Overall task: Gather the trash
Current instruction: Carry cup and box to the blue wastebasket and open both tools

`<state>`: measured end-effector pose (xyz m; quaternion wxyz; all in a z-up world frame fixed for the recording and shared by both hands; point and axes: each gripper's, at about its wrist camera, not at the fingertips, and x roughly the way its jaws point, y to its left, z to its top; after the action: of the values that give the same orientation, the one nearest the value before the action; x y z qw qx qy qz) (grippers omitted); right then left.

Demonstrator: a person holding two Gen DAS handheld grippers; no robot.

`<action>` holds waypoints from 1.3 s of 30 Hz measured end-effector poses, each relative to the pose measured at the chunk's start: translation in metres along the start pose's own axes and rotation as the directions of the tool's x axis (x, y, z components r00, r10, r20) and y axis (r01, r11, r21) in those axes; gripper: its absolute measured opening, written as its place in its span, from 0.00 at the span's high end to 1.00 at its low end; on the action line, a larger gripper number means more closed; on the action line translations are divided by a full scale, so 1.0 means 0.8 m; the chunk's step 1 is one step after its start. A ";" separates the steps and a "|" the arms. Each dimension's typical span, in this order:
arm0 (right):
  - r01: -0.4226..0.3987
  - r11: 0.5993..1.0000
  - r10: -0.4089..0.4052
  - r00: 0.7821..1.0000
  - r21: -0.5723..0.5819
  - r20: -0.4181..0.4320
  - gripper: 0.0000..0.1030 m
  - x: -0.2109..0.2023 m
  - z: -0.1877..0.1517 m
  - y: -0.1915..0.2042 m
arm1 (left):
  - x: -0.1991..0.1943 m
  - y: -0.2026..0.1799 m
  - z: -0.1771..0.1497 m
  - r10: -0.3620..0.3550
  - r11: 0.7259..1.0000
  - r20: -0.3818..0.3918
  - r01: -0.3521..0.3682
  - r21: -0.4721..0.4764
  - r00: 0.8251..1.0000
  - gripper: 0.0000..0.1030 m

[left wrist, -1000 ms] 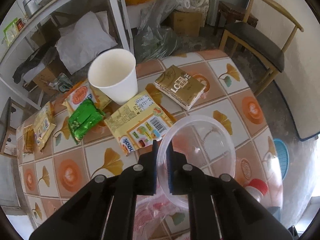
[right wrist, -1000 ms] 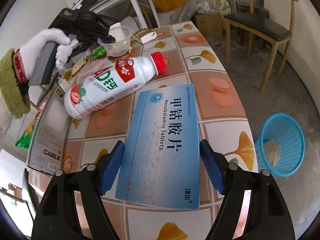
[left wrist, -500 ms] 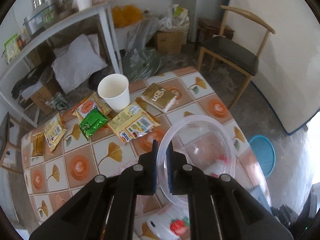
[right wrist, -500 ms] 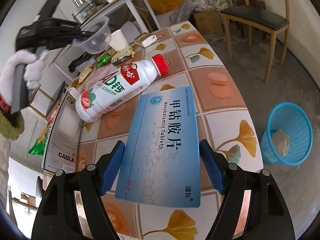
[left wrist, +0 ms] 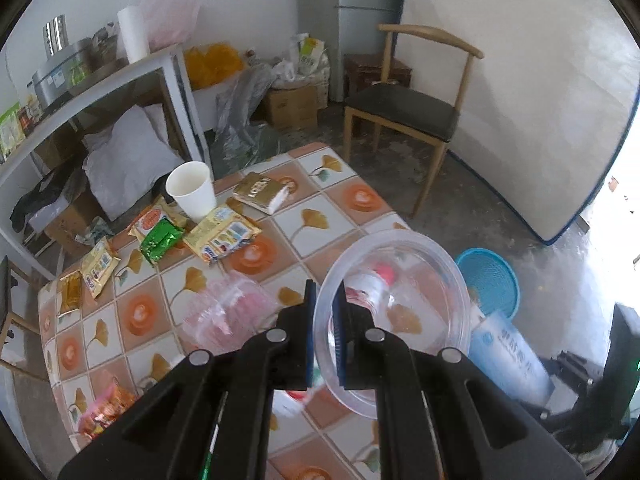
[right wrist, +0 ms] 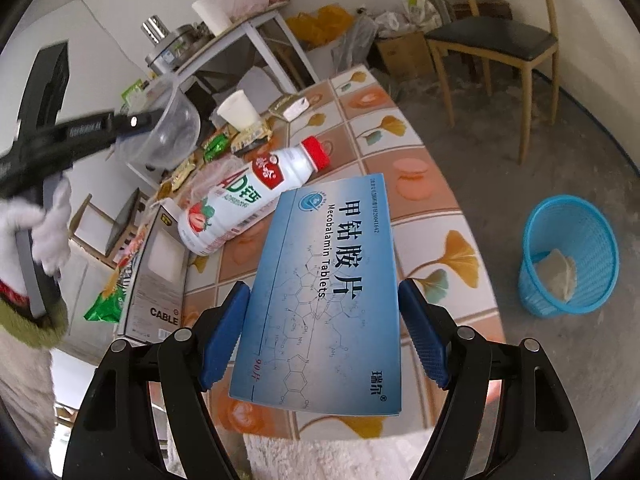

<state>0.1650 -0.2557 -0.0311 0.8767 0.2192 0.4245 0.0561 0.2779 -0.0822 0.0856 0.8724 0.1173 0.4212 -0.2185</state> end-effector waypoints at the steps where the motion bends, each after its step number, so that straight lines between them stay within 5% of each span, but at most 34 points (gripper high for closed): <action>1: 0.002 1.000 -0.002 1.000 0.002 0.009 0.31 -0.007 0.000 -0.003 | -0.004 -0.005 -0.004 0.001 1.000 0.012 -0.001 0.007 1.000 0.93; 17: 0.050 0.992 -0.062 0.992 0.113 0.110 0.31 -0.075 -0.011 -0.058 | -0.042 -0.119 -0.066 0.064 0.996 0.212 -0.076 0.049 0.975 0.93; 39: 0.100 0.957 -0.146 0.977 0.274 0.152 0.31 -0.108 -0.020 -0.153 | 0.009 -0.226 -0.038 0.019 0.985 0.219 -0.055 0.163 0.976 0.93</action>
<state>0.0875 -0.3846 -0.0302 0.8745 0.3114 0.3642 -0.0750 0.1742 -0.2314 0.0577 0.9040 0.1738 0.3014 -0.2484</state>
